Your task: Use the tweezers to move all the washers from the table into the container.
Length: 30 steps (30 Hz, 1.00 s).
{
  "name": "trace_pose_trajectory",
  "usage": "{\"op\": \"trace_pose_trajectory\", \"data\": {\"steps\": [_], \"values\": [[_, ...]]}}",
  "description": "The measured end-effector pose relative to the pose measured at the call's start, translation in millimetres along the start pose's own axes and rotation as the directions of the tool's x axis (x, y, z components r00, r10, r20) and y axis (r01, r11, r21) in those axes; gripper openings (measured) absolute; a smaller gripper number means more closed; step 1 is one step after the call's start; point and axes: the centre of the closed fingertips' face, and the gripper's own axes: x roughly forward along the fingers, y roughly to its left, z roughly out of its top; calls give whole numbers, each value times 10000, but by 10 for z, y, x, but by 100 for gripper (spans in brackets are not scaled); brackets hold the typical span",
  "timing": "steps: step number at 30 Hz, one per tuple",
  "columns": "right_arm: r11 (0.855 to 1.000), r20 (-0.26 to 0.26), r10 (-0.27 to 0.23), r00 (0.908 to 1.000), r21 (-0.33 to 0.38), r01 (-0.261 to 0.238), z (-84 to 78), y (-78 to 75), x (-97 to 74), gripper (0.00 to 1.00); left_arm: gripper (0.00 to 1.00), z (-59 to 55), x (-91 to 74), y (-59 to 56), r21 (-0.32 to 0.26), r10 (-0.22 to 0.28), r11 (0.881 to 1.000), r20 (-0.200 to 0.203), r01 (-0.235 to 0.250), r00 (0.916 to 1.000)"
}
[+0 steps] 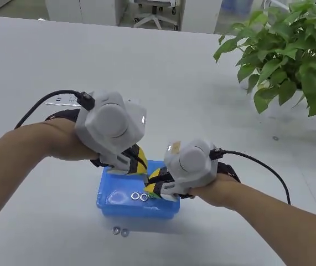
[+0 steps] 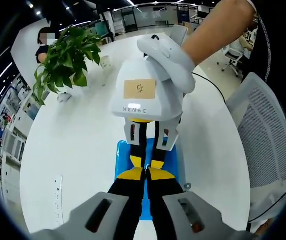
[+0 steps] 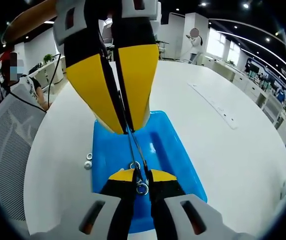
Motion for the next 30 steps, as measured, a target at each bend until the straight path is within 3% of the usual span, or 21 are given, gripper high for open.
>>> {"op": "trace_pose_trajectory", "data": {"steps": [11,30], "values": [[10000,153,-77,9999,-11,78,78,47,-80,11,5,67,-89,-42,121,69,9999,-18,-69,10000],[9995,373,-150,9992,-268,160,215,219,-235,11,5,193,-276,-208,343,130,9993,-36,-129,9999]]}}
